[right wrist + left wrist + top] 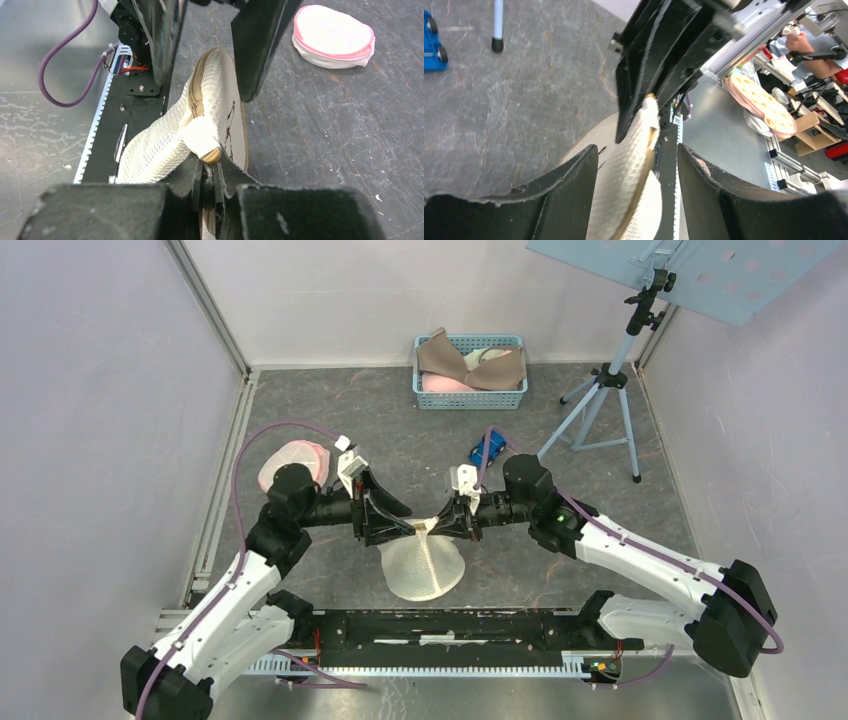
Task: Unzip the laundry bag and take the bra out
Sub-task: Adjust the laundry bag at the center of the board.
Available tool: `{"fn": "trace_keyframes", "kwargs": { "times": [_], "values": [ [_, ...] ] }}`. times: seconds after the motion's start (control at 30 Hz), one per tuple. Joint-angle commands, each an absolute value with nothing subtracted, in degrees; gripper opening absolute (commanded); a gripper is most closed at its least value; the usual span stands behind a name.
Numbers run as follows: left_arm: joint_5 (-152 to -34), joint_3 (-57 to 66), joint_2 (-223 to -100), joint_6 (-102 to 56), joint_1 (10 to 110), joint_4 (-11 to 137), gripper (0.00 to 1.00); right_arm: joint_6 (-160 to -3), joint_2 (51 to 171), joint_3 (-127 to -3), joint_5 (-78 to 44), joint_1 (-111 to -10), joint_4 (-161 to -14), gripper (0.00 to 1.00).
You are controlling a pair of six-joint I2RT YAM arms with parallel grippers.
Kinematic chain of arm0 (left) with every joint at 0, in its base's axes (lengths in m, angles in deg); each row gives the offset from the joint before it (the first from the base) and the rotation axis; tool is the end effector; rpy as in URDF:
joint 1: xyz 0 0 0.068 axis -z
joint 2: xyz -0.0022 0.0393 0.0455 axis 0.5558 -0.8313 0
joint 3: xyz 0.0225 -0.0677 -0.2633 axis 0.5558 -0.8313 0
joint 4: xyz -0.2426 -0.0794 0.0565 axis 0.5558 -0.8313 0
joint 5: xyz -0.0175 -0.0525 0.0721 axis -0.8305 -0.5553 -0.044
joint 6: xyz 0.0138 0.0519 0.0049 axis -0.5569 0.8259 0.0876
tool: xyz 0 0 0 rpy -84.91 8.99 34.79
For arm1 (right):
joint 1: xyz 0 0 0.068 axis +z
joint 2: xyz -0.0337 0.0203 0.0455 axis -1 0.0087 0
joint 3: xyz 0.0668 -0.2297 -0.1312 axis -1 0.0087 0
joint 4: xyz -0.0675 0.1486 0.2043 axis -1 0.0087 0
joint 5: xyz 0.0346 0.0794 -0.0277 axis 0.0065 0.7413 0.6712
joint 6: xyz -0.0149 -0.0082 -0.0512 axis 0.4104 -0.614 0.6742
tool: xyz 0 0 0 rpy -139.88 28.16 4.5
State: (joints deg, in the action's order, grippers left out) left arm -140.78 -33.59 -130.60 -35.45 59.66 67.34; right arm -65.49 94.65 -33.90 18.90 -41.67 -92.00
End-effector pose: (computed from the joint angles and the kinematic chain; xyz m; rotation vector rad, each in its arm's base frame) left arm 0.1473 -0.1042 0.3047 0.8333 1.6246 -1.4270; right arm 0.1524 0.2047 0.2946 -1.3773 1.3682 1.1565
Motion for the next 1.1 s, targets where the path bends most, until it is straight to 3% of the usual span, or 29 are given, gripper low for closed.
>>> {"fn": "trace_keyframes", "kwargs": {
  "times": [0.0, 0.3, 0.5, 0.73, 1.07],
  "values": [
    [-137.4, -31.4, -132.3, -28.0, 60.5, 61.0, 0.66, -70.9, 93.7, -33.8, 20.5, -41.8, -98.8, 0.0],
    [-130.0, -30.2, -136.5, -31.4, 64.8, 63.7, 0.58, -72.1, 94.1, -33.7, 22.2, -41.8, -100.5, 0.0],
    [-131.9, -34.1, -136.2, -43.7, 64.4, 76.7, 0.56, -69.4, 94.0, -33.2, 22.5, -41.7, -98.9, 0.0],
    [-133.0, -37.0, -135.9, -50.4, 62.6, 81.0, 0.48, -68.0, 93.4, -33.0, 22.5, -41.7, -97.9, 0.0],
    [-134.3, -36.6, -137.0, -52.2, 62.0, 82.7, 0.49, -68.3, 93.3, -33.0, 22.2, -41.7, -98.4, 0.0]
  ]
}}
